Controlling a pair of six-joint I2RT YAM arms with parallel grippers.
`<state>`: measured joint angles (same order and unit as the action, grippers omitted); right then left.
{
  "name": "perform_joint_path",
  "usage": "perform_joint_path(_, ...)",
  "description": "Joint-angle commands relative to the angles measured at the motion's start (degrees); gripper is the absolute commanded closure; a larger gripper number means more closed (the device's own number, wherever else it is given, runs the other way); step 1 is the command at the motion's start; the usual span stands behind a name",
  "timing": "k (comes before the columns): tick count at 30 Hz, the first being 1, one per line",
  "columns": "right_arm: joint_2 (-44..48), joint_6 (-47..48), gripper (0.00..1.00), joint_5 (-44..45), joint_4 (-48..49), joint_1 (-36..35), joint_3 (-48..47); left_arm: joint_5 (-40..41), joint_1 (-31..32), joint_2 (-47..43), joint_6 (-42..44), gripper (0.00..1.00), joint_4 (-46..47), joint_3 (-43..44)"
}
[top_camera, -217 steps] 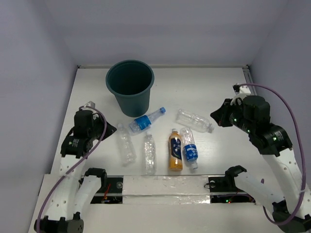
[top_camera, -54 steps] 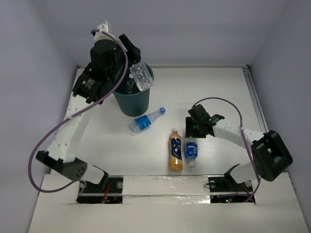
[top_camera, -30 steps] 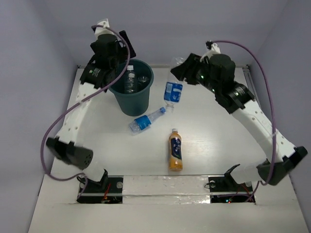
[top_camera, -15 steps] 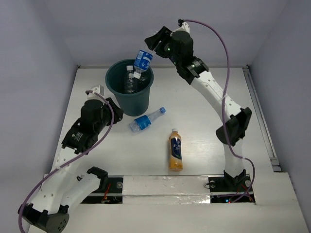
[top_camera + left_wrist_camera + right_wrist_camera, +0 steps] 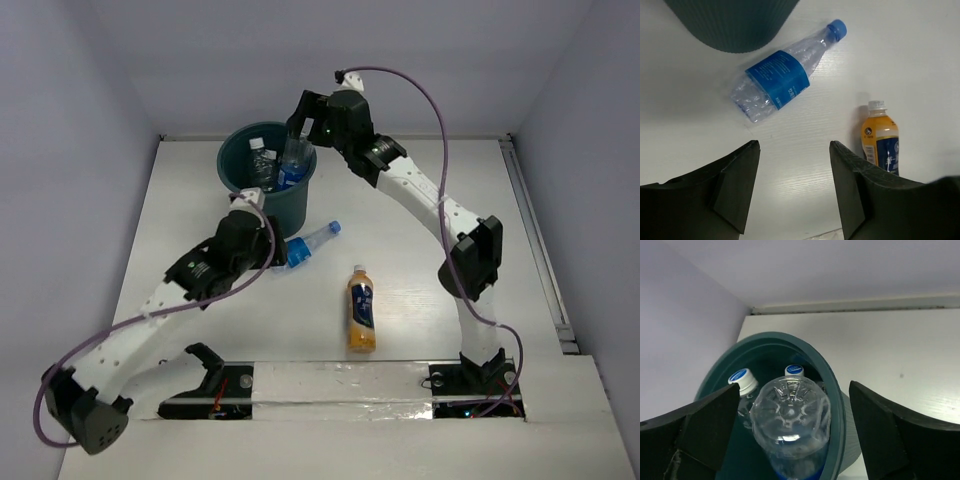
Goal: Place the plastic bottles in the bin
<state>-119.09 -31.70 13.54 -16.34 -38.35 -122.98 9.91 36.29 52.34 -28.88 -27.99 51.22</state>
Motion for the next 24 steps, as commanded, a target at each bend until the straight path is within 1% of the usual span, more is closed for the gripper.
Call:
perform_joint_path(1, 9.2, 2.8, 0.01, -2.0, 4.6, -0.1, -1.0, 3.5, 2.7, 6.3, 1.9, 0.43, 4.9, 2.8)
perform_joint_path(3, 11.1, 4.4, 0.0, -2.6, 3.7, -0.1, -0.9, 3.5, 2.7, 8.7, 3.3, 0.39, 7.2, 3.2)
perform_joint_path(4, 13.2, 4.5, 0.0, -2.3, 1.9, -0.1, -0.9, 3.6, 3.3, 11.3, 3.9, 0.33, 7.9, 3.9)
perform_joint_path(5, 14.6, 4.8, 0.03, -1.8, 1.0, -0.1, -0.2, 4.1, 3.3, 12.5, 4.5, 0.31, 8.4, 4.4)
perform_joint_path(6, 16.3, 5.1, 0.11, -1.4, 0.5, -0.1, 1.3, 4.5, 3.8, 14.0, 6.0, 0.3, 9.3, 4.8)
perform_joint_path(7, 18.4, 5.3, 0.27, -1.3, 0.5, -0.1, 7.1, 4.8, 4.6, 15.3, 6.8, 0.3, 9.7, 6.2)
perform_joint_path(8, 23.6, 5.3, 0.71, -1.3, 1.6, -0.1, 11.1, 5.8, 5.1, 18.2, 7.7, 0.3, 10.1, 7.0)
perform_joint_path(9, 26.6, 4.9, 0.86, -1.1, 2.4, -0.1, 15.4, 6.6, 5.8, 19.7, 8.3, 0.3, 10.8, 7.7)
perform_joint_path(10, 29.7, 3.8, 0.96, -1.1, 3.5, -0.1, 20.2, 7.2, 7.1, 21.1, 9.6, 0.29, 11.1, 9.3)
perform_joint_path(11, 32.7, 3.1, 1.0, -1.1, 6.6, -0.1, 30.4, 8.2, 7.8, 23.9, 10.4, 0.29, 11.7, 10.0)
perform_joint_path(12, 39.0, 1.0, 1.0, -1.1, 7.9, -0.1, 35.4, 8.8, 8.4, 25.3, 11.3, 0.28, 13.2, 10.4)
perform_joint_path(14, 44.8, -1.8, 1.0, -0.6, 10.3, -0.1, 44.4, 9.7, 9.5, 28.8, 14.0, 0.27, 15.1, 11.6)
perform_joint_path(15, 50.3, -3.0, 0.99, -0.5, 10.9, -0.1, 52.4, 9.8, 10.2, 30.1, 14.9, 0.26, 16.8, 11.8)
perform_joint_path(16, 53.0, -5.4, 0.97, -0.1, 11.3, -0.1, 56.1, 10.1, 10.2, 31.4, 17.0, 0.24, 17.6, 12.5)
perform_joint_path(17, 55.5, -6.9, 0.92, 0.3, 11.2, -0.1, 59.3, 10.4, 10.7, 34.1, 17.8, 0.22, 18.2, 13.0)
perform_joint_path(18, 58.0, -8.2, 0.88, 0.8, 11.1, -0.1, 65.2, 11.1, 10.7, 35.5, 18.5, 0.21, 18.8, 13.5)
perform_joint_path(19, 62.8, -10.5, 0.82, 0.9, 11.0, 0.5, 67.8, 11.4, 10.7, 36.9, 19.2, 0.21, 19.1, 14.0)
perform_joint_path(20, 65.0, -11.6, 0.69, 1.0, 11.2, 0.5, 70.4, 12.2, 10.7, 39.4, 20.2, 0.2, 19.4, 14.9)
perform_joint_path(22, 70.7, -14.2, 0.56, 1.3, 10.4, 0.5, 76.0, 13.7, 10.7, 41.6, 20.4, 0.2, 19.7, 15.7)
perform_joint_path(23, 72.2, -14.8, 0.45, 1.6, 9.3, 0.5, 77.3, 15.2, 10.7, 43.7, 20.5, 0.2, 19.8, 16.7)
perform_joint_path(24, 73.5, -15.2, 0.42, 1.3, 8.9, 0.5, 78.6, 15.7, 10.7, 44.9, 20.6, 0.2, 20.0, 17.2)
